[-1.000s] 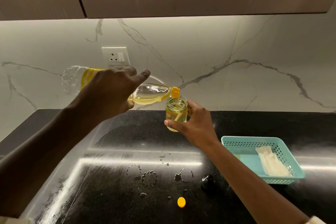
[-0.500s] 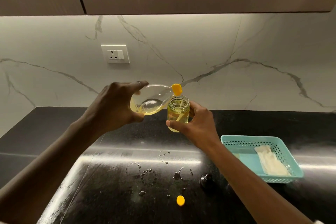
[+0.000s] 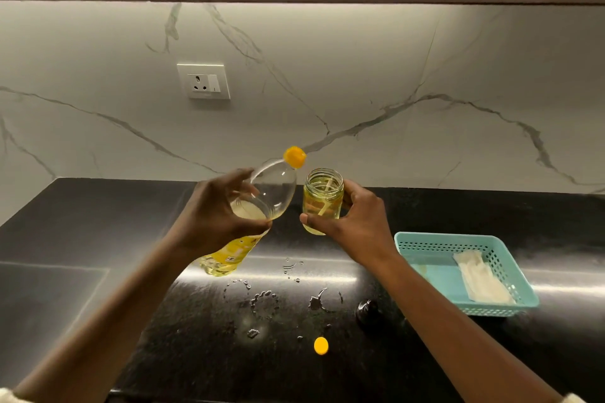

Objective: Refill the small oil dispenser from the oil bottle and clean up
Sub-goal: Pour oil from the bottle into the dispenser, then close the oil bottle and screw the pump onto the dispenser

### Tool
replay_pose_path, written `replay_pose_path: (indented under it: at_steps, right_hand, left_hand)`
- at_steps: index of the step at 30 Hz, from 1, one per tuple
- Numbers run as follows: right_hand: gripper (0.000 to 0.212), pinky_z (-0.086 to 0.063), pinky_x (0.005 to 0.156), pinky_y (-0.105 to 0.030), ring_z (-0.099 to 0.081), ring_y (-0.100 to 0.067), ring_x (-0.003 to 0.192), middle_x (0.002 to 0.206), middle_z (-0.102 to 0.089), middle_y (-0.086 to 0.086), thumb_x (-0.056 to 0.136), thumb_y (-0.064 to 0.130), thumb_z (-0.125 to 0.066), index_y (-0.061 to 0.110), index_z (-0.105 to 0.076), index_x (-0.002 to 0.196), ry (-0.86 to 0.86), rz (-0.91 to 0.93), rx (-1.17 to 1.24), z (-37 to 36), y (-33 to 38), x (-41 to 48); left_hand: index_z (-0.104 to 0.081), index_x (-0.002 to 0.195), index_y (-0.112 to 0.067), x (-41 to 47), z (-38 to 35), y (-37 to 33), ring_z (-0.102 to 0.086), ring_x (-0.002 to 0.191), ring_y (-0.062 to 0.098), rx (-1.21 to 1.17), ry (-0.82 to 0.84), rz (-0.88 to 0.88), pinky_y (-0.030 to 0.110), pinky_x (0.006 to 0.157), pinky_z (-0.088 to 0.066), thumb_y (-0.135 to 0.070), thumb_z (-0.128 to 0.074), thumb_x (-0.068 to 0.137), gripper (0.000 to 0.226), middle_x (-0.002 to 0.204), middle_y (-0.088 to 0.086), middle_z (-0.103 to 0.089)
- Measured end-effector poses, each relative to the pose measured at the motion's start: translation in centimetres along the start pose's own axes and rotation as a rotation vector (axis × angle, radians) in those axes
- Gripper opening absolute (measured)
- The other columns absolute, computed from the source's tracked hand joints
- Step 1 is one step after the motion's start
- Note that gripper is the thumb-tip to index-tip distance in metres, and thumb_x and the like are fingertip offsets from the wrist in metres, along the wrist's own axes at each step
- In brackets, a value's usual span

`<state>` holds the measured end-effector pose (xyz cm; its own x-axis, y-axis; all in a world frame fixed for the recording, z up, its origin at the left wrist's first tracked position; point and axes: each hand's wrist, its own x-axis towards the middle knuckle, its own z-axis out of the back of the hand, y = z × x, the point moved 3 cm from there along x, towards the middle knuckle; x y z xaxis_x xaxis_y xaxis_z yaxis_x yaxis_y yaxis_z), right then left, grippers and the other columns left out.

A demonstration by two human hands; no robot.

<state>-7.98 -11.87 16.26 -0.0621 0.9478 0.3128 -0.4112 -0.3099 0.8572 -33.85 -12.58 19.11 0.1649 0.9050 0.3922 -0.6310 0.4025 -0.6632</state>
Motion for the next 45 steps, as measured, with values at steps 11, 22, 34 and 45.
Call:
replay_pose_path:
  at_steps: [11,22,34,45]
  right_hand:
    - [0.06,-0.054,0.076,-0.008,-0.07,0.008,0.093,0.1,-0.076,0.018,0.065,0.028,-0.102,0.029,-0.07,0.116,0.004,-0.185,0.02,-1.9,-6.8,-3.2]
    - [0.063,-0.064,0.085,-0.04,-0.075,-0.008,0.091,0.099,-0.077,0.01,0.06,0.037,-0.101,0.034,-0.067,0.113,-0.028,-0.408,-0.06,-5.6,-16.0,-7.4]
    - [0.061,-0.058,0.082,-0.022,-0.072,-0.003,0.094,0.101,-0.075,0.012,0.069,0.024,-0.099,0.03,-0.065,0.119,0.051,-0.467,-0.05,-7.7,-18.7,-9.7]
    - [0.084,-0.051,0.088,-0.02,-0.067,-0.017,0.116,0.125,-0.069,0.007,0.068,0.018,-0.098,0.029,-0.055,0.139,0.106,-0.54,-0.066,-7.7,-18.0,-9.6]
  left_hand:
    - [-0.064,0.132,-0.016,-6.4,-3.4,6.9,-0.081,0.104,0.019,-0.321,-0.213,0.33,0.037,0.089,-0.067,-0.019,-0.099,0.063,0.078,0.116,0.003,-0.081]
    - [-0.06,0.127,-0.023,-11.2,-6.2,11.1,-0.076,0.108,0.014,-0.256,-0.282,0.476,0.052,0.094,-0.065,-0.012,-0.102,0.063,0.077,0.115,-0.007,-0.078]
    - [-0.057,0.132,-0.03,-11.6,-7.8,12.0,-0.074,0.112,0.016,-0.239,-0.267,0.478,0.051,0.097,-0.063,-0.02,-0.102,0.063,0.083,0.12,-0.01,-0.075]
    - [-0.051,0.144,-0.038,-11.9,-7.8,10.8,-0.068,0.126,0.015,-0.295,-0.234,0.481,0.055,0.104,-0.06,-0.043,-0.099,0.061,0.096,0.137,-0.008,-0.068]
